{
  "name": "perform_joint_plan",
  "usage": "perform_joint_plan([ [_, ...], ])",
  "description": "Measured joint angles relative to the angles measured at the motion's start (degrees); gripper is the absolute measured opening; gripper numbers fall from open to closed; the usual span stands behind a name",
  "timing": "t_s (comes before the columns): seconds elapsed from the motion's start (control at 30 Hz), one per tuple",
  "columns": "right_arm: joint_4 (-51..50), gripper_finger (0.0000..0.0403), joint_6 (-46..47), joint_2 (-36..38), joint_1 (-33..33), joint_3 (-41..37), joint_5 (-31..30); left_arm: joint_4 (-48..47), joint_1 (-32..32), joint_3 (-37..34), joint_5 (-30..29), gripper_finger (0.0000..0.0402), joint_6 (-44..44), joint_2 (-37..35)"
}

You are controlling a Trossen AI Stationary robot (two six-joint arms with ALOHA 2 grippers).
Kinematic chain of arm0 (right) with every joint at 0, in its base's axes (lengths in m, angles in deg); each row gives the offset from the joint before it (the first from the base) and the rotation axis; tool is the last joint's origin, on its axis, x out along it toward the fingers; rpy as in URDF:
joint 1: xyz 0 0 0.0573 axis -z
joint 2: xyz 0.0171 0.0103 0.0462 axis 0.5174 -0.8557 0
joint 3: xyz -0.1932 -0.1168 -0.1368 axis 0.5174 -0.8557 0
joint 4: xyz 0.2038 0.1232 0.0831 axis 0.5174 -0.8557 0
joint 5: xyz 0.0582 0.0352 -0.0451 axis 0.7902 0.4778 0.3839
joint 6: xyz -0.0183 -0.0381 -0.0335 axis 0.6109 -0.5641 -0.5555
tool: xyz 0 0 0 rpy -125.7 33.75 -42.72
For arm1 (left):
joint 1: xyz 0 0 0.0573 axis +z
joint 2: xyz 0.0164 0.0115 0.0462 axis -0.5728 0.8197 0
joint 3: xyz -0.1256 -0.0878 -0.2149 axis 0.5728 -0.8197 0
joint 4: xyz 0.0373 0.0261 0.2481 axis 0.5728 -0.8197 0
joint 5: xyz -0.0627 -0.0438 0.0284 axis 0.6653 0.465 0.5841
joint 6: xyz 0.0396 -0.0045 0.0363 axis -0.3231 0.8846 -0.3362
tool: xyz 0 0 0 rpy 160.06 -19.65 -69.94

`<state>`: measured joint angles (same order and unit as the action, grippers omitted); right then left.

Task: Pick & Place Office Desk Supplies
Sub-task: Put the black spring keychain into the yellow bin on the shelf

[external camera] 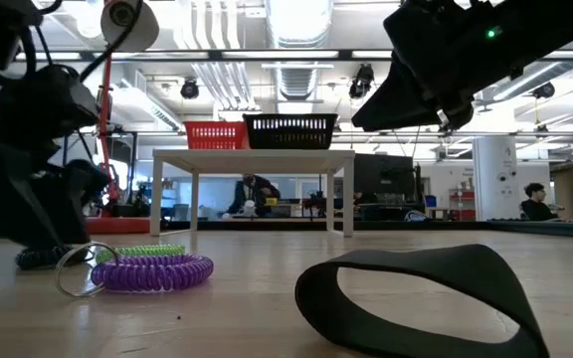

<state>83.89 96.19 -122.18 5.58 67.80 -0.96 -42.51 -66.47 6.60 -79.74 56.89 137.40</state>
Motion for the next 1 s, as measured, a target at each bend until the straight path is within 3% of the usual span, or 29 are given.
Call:
perform_joint_plan([
  [0.23, 0.34, 0.012, 0.0, 0.0, 0.0, 0.0, 0.0, 0.2, 0.52, 4.6, 0.32, 0.0143, -4.53, 7.72],
  [0.53, 0.42, 0.0123, 0.0, 0.0, 0.0, 0.0, 0.0, -1.07, 1.59, 5.83, 2.87, 0.0016, -8.73, 7.26],
  [0.7, 0.44, 0.0117, 0.0, 0.0, 0.0, -0.03, 0.0, -1.54, 2.55, 6.37, 2.76, 0.0022, -9.7, 7.03],
  [0.9, 0.59, 0.0114, 0.62, -0.02, 0.0, -0.11, 0.03, -5.18, 2.96, 10.43, -5.42, 0.0019, -15.66, 4.98],
  [1.0, 2.8, 0.0114, 0.45, -2.05, 0.0, -0.12, 0.05, -12.21, 2.81, 13.77, -11.16, 0.0019, -19.2, 3.12],
])
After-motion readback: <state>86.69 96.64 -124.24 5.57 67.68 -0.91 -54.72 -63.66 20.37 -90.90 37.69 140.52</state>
